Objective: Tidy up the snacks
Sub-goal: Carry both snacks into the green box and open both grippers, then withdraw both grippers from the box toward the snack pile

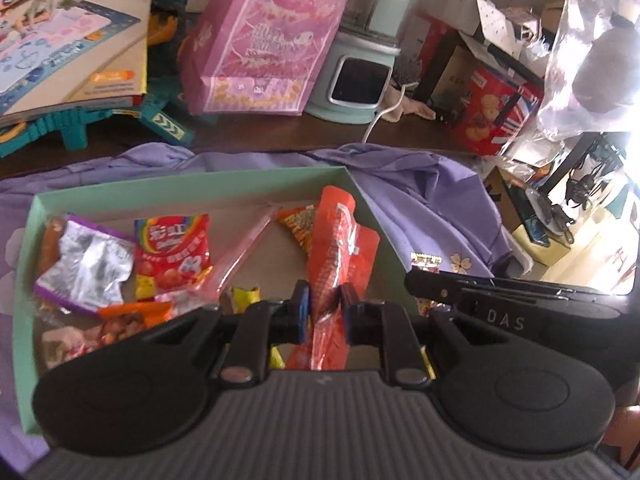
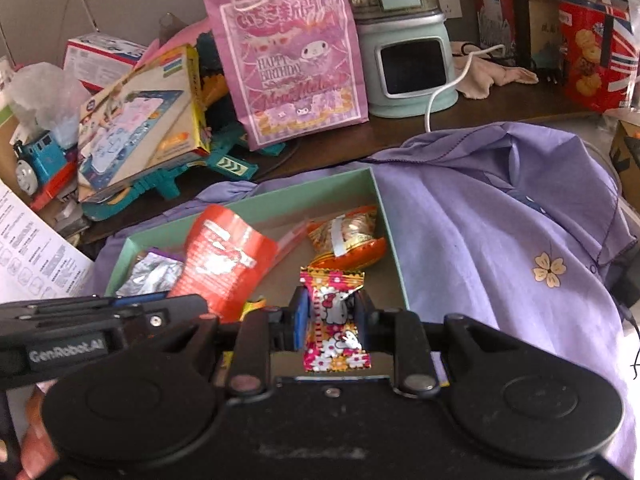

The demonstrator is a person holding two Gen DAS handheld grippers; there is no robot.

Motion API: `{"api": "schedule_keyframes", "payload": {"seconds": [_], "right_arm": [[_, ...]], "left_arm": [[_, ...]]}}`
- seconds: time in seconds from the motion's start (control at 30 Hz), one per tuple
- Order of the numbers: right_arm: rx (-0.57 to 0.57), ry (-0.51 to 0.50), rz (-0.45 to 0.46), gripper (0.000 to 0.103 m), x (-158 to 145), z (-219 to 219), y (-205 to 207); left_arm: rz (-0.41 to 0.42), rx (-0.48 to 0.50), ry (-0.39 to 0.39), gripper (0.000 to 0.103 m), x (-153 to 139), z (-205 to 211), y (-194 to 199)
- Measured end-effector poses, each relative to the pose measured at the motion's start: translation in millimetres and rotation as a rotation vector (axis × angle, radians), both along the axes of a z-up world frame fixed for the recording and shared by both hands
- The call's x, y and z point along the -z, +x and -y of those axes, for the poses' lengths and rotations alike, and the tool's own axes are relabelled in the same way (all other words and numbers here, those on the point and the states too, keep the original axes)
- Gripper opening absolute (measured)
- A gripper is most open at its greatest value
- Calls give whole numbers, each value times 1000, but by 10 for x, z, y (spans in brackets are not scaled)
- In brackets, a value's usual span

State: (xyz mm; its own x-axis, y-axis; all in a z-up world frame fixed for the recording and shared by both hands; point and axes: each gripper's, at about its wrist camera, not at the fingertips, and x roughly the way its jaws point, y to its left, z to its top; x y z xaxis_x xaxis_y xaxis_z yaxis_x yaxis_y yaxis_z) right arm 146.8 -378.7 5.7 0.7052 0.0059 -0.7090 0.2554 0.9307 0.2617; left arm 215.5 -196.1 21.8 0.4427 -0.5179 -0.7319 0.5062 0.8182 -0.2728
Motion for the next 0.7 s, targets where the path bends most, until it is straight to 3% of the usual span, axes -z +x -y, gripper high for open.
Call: {"api": "schedule_keyframes", "payload": {"seconds": [0.1,0.13,0.17,0.2,0.27,0.33,0.4,0.7], "right_arm": [[0,4,-9,24,71,28,64],[-1,9,-12,26,93,43,87],[0,14,-15,35,112,54,102],[1,19,-15,55,124,57,108],[28,8,-8,61,125,67,92],[53,13,-7,73,129,96,57],[84,33,-6,90,139,139,8],[73,19,-1,94,81,23,-196]], "left_arm": [[4,1,26,19,86,99,72],[10,-4,39,24,108,123,86],[19,-11,51,31,125,140,98],[22,-13,61,50,133,147,112],[37,-41,79,68,144,124,124],[42,-74,88,93,149,66,146],[38,-99,84,103,152,-8,161],[46,-70,121,103,113,-181,-73]]}}
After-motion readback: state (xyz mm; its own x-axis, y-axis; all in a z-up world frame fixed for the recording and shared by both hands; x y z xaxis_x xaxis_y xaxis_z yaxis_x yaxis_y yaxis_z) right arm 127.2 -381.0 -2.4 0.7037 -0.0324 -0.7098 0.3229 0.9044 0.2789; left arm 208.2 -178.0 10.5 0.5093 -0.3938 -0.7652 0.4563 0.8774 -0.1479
